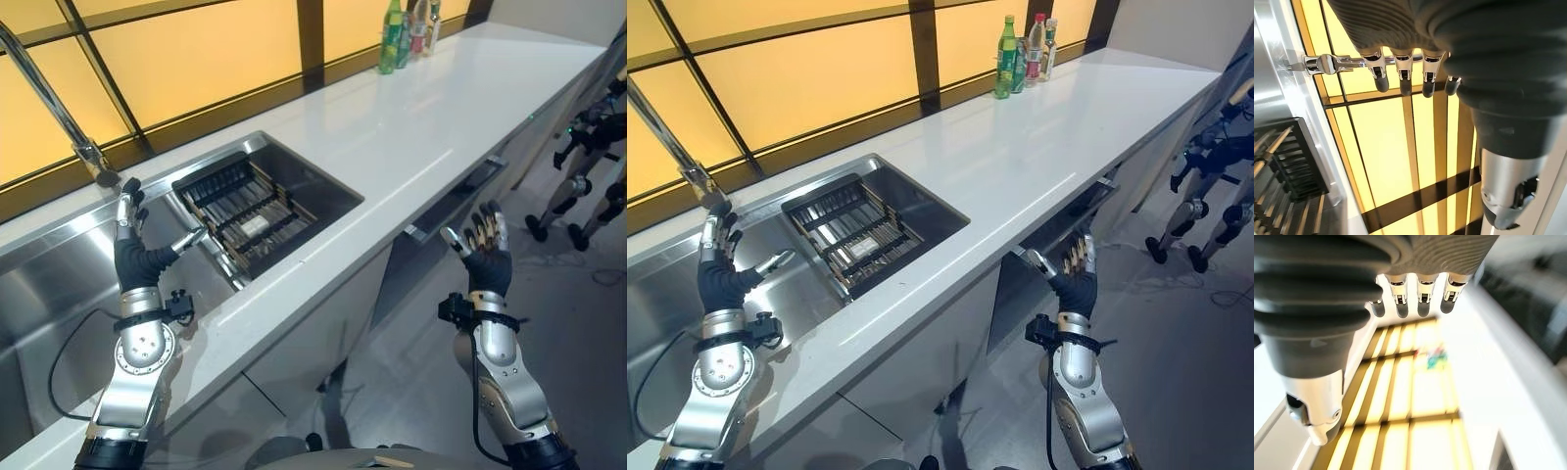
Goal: Pick up plates and place into dishwasher.
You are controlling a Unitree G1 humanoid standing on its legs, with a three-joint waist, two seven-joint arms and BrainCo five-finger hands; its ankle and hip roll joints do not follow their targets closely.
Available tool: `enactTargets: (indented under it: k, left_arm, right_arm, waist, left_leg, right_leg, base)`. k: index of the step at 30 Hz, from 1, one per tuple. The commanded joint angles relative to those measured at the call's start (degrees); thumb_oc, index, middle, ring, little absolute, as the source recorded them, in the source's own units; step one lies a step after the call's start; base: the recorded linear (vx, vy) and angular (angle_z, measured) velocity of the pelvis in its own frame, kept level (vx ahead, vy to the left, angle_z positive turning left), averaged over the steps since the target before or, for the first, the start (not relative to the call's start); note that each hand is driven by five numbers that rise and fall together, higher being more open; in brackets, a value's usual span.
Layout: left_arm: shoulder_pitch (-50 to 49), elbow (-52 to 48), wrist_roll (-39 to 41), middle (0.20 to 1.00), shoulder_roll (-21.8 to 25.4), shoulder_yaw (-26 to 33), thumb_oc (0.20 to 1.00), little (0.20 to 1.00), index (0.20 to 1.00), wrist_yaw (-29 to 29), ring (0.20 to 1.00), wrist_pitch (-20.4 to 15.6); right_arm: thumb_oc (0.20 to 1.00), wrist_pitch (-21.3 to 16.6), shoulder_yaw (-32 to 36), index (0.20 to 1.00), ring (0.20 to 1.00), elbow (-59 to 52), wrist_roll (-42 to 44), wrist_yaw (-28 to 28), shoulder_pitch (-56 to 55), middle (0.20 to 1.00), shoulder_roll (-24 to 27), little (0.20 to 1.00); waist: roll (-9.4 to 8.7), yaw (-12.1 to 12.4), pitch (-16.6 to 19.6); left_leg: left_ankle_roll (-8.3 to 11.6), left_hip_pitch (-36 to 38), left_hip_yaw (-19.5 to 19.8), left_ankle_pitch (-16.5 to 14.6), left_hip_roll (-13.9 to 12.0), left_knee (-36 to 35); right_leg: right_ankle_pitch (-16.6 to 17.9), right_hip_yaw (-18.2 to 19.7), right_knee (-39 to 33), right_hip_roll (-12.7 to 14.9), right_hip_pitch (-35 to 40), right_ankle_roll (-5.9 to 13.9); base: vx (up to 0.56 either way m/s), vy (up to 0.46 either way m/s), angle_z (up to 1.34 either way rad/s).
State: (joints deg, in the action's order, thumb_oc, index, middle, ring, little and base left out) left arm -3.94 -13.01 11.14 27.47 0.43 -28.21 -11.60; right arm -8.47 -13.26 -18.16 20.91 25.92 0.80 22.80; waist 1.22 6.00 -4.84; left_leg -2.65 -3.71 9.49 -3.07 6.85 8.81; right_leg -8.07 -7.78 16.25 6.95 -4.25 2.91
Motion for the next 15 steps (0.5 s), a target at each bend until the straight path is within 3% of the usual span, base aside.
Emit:
enactTargets:
  k: [1, 5, 9, 12, 15]
  left_arm:
    - [2.9, -3.9, 5.2, 1.0, 1.7, 0.2, 1.0, 1.0, 1.0, 2.4, 1.0, -3.8]
    - [6.7, -3.6, 7.1, 1.0, 0.5, -2.4, 1.0, 1.0, 1.0, 6.6, 1.0, -2.4]
    - [9.7, -3.9, 9.4, 1.0, 0.0, -4.8, 1.0, 1.0, 1.0, 9.1, 1.0, 0.1]
    - [11.1, -4.2, 11.4, 1.0, -0.6, -5.6, 1.0, 1.0, 1.0, 9.1, 1.0, 2.0]
    - [11.0, -4.9, 14.4, 1.0, -0.5, -5.2, 1.0, 1.0, 1.0, 9.5, 1.0, 2.5]
  right_arm:
    - [1.0, -4.1, -3.2, 1.0, 1.0, -2.1, -4.1, -6.2, 8.5, 1.0, 1.0, 1.0]
    - [1.0, -1.4, -3.7, 1.0, 1.0, 0.1, -3.3, -5.8, 12.5, 1.0, 2.7, 1.0]
    - [1.0, 3.1, -2.3, 1.0, 1.0, -0.8, -2.5, -4.3, 14.9, 1.0, 3.1, 1.0]
    - [1.0, 5.1, -2.4, 1.0, 1.0, -1.7, -1.9, -6.2, 15.4, 1.0, 3.2, 1.0]
    - [1.0, 5.4, -2.9, 1.0, 1.0, -1.9, -1.9, -6.8, 15.2, 1.0, 4.3, 1.0]
  waist:
    - [-2.48, 3.4, 1.0]
    - [-4.12, 4.1, 2.4]
    - [-4.81, 4.0, 2.8]
    - [-5.34, 5.0, 3.4]
    - [-5.54, 6.2, 3.7]
  left_leg:
    - [-3.25, 1.8, 2.2, 0.4, 2.2, -1.6]
    - [-1.59, 0.2, 6.1, 0.5, 3.6, 0.2]
    - [0.06, -1.0, 9.1, -1.0, 2.6, 2.5]
    - [1.07, -1.4, 10.3, -1.4, 1.3, 2.8]
    - [1.94, -1.7, 10.4, 0.3, -0.3, 2.7]
  right_leg:
    - [8.5, 3.6, 0.1, -0.1, 0.7, -0.38]
    - [9.6, 7.9, -11.1, -1.7, 3.3, -0.03]
    - [10.8, 12.7, -13.4, -2.1, 2.9, 1.07]
    - [9.8, 10.8, -14.0, -2.3, 3.7, 0.71]
    - [9.3, 7.6, -14.8, -2.8, 4.7, -0.03]
  base:
    - [0.08, -0.059, 0.49]
    - [0.13, -0.139, 1.28]
    - [0.1, -0.197, 1.35]
    - [0.05, -0.234, 1.27]
    - [0.04, -0.219, 0.75]
